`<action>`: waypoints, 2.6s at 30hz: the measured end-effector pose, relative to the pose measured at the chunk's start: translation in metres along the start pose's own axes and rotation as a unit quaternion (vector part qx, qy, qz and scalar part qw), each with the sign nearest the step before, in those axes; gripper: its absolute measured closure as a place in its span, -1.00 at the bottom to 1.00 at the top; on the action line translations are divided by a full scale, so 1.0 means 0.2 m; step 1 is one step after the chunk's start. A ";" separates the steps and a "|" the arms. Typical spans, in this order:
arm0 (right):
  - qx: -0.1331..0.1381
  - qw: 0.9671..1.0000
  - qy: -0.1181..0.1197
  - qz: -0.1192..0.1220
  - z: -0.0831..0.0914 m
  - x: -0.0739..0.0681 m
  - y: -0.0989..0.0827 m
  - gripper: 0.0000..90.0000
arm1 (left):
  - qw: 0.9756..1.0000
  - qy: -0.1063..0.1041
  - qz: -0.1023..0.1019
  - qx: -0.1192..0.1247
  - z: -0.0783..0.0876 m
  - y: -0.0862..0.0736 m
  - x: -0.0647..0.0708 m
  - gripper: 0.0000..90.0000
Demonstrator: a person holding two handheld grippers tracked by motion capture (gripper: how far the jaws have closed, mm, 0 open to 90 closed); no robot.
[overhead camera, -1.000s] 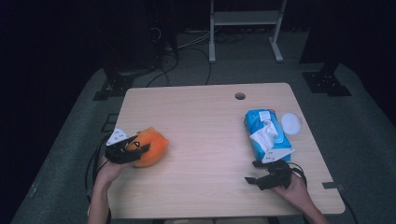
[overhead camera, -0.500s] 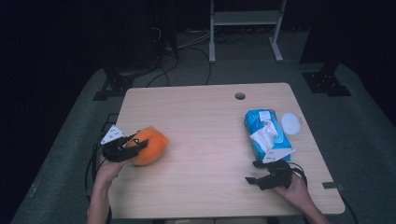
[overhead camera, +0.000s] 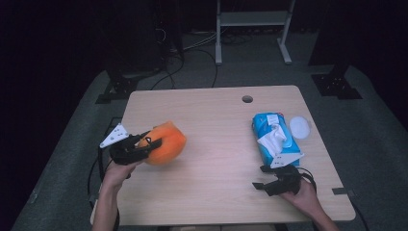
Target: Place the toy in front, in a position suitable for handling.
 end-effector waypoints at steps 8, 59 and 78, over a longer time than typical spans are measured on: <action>0.001 1.000 -0.003 0.000 0.00 0.01 0.00 -0.42 | 0.998 -0.054 -0.021 -0.019 -0.22 0.01 0.19 0.05; 0.086 0.994 -0.070 -0.010 0.21 0.17 0.20 -0.39 | 0.980 -0.152 -0.078 -0.104 -0.72 -0.34 0.54 -0.11; 0.067 0.989 -0.132 -0.023 0.13 0.55 0.34 -0.41 | 0.979 -0.154 -0.077 -0.105 -0.72 -0.34 0.54 -0.13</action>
Point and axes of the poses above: each handheld gripper's, and its own axes: z roughly backward along the jaws, y roughly out of its top, x roughly to its right, the point moved 10 cm from there along -z, roughly forward along the jaws, and after that the axes turned 12 degrees about -y, right-handed, at the moved point
